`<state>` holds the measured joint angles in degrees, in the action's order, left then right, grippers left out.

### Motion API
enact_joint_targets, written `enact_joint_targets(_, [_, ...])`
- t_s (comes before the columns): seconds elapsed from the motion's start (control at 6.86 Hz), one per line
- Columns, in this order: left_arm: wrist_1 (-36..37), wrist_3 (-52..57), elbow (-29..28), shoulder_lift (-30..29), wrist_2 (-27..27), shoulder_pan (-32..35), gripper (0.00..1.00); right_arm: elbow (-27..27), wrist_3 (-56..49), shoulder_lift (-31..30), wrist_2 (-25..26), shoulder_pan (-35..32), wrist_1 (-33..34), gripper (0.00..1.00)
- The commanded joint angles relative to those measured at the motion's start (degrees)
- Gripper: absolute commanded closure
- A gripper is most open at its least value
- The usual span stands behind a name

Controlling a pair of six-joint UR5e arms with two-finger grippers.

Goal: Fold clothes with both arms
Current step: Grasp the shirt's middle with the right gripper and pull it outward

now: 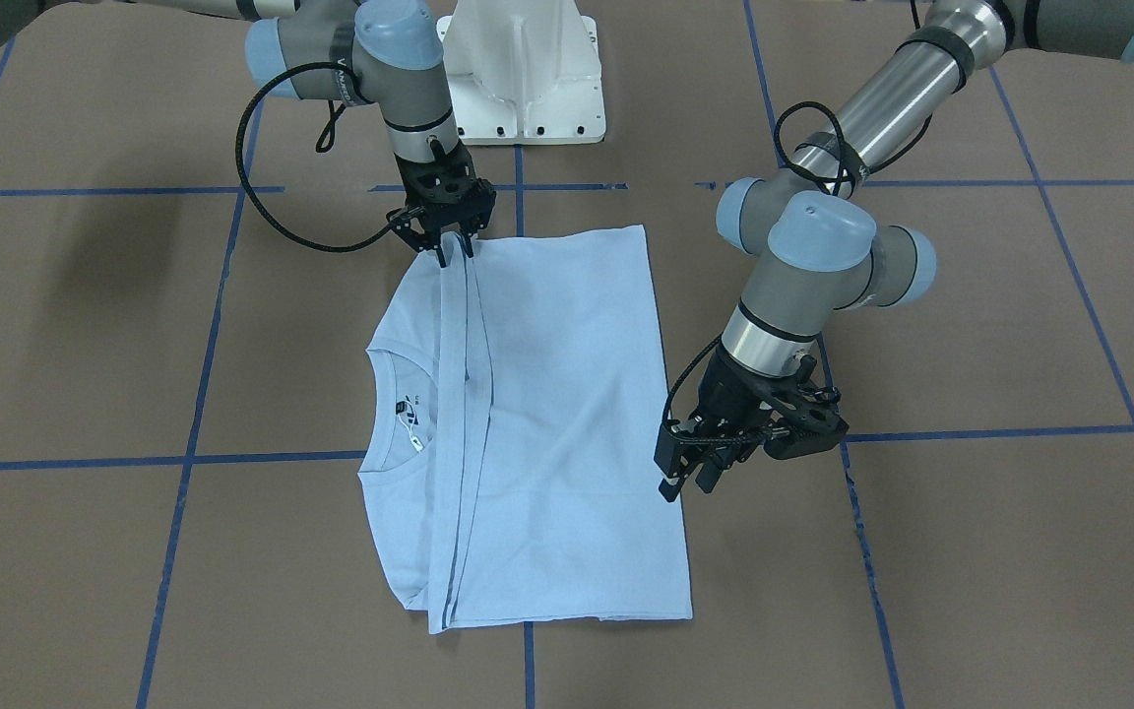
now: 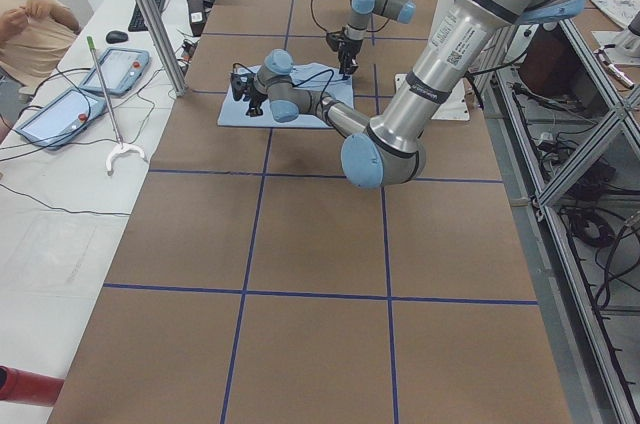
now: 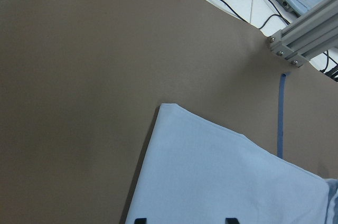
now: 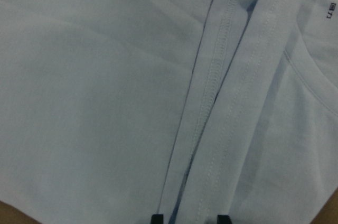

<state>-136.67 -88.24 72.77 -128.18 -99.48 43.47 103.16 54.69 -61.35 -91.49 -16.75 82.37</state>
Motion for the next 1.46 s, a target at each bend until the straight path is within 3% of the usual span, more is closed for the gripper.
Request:
enact_joint_targets(0.0, [0.00, -0.09, 0.00, 0.30, 0.08, -0.05, 0.41, 0.11, -0.46, 0.09, 0.17, 1.02, 0.33, 0.52])
enact_joint_targets(0.29, [0.00, -0.09, 0.00, 0.30, 0.08, -0.05, 0.41, 0.02, -0.64, 0.09, 0.26, 1.11, 0.33, 0.59])
enact_joint_targets(0.44, [0.00, -0.87, 0.00, 0.30, 0.08, -0.23, 0.41, 0.02, -0.64, 0.01, 0.26, 1.11, 0.33, 0.83])
enact_joint_targets(0.58, [-0.09, -1.06, 0.00, 0.30, 0.08, -0.32, 0.41, 0.20, -0.64, 0.01, -0.01, 1.11, 0.42, 1.00])
enact_joint_targets(1.02, [-0.09, -1.67, 0.09, 0.30, 0.17, -0.41, 0.42, 2.91, -1.08, -1.30, -1.23, -1.34, 0.60, 1.00])
enact_joint_targets(1.31, [-0.09, -2.02, 0.44, 0.21, 0.25, -0.41, 0.42, 6.95, 0.66, -7.96, -0.11, -1.53, 0.42, 1.00])
